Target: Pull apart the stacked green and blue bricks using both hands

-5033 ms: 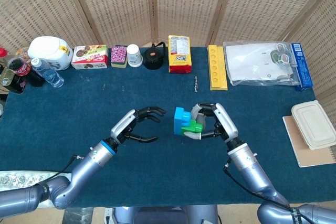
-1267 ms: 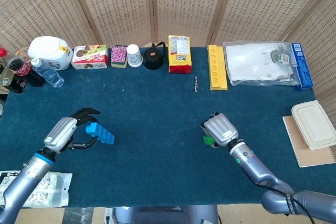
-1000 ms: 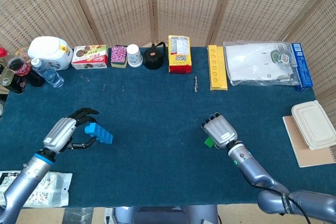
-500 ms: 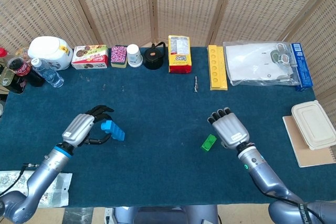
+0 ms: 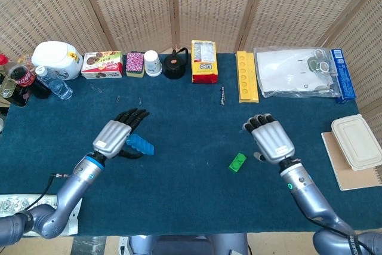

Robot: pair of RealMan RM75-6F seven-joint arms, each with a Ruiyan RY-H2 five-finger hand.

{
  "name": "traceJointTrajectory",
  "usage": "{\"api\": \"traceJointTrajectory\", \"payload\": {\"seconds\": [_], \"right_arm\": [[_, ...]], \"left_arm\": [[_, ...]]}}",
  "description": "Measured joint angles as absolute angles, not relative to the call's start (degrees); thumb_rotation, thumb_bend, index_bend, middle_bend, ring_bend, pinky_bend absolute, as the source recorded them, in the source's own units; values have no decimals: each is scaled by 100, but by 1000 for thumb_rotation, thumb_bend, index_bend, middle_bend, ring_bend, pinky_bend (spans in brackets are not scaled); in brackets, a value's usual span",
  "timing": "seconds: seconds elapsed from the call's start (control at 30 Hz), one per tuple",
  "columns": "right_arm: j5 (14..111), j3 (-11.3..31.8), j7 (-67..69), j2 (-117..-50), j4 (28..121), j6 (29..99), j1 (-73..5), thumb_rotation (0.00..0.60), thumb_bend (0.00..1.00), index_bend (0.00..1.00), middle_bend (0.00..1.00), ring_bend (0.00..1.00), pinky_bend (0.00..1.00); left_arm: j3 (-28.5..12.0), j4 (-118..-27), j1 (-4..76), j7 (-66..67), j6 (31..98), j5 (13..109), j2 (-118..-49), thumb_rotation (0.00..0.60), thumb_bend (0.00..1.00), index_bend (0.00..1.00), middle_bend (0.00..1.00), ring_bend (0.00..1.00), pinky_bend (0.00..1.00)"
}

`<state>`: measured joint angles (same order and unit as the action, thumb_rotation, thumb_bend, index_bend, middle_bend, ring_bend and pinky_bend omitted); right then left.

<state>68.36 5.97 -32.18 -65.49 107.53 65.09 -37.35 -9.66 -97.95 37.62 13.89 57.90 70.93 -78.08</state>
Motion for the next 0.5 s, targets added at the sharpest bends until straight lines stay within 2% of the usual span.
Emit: {"api": "traceJointTrajectory", "payload": {"seconds": [0.3,0.5], "right_arm": [[7065,740,-2335,-6560,10297,6570,-3586,600,11,326,303,263,266],[7040,780,-1816,-6550,9949,6585,-3418,600,11,348,319,278,271]], "left_arm": [[-951,-10171,3490,1420,6255,7027,-7304,492,161,35,82,0,144],[-696,-10459,2918,1102,6774,7321,-6568,492,161,35,83,0,144]]}}
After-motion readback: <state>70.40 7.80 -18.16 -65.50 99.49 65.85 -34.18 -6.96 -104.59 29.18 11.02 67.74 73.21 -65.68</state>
